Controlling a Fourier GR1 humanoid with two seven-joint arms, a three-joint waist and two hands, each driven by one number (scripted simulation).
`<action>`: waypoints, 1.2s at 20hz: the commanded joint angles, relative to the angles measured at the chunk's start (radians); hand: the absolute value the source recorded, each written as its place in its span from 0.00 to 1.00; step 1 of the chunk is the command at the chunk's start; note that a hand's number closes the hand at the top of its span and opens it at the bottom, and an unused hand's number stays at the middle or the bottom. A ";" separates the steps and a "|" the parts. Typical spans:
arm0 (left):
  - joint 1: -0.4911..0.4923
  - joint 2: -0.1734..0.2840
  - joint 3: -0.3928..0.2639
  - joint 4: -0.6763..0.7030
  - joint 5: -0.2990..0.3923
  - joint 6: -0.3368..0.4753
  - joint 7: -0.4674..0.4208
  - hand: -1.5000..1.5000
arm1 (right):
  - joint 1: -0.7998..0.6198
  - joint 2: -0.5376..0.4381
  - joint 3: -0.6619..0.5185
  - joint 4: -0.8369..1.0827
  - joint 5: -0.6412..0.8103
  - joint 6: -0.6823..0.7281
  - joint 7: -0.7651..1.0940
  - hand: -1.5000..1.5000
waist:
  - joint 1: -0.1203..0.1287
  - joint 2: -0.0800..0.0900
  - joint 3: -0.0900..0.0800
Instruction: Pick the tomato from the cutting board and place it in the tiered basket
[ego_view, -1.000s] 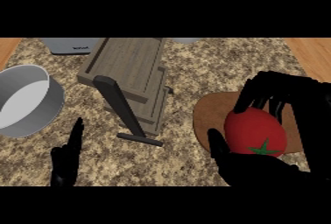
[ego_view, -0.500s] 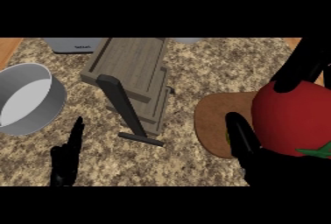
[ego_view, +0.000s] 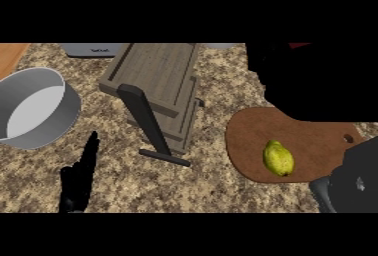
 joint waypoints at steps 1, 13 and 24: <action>-0.019 0.013 0.008 0.019 0.009 -0.017 0.043 0.50 | -0.183 -0.009 -0.052 0.189 0.024 0.065 0.208 1.00 | 0.013 0.011 -0.002; -0.019 0.022 0.032 0.046 0.022 -0.056 -0.019 0.50 | -0.285 0.076 -0.067 0.502 0.103 -0.017 0.076 1.00 | 0.030 0.024 0.002; -0.019 -0.043 -0.023 0.037 -0.026 -0.017 -0.003 0.50 | -0.188 0.082 0.027 0.656 0.105 -0.256 0.036 1.00 | 0.041 0.026 0.002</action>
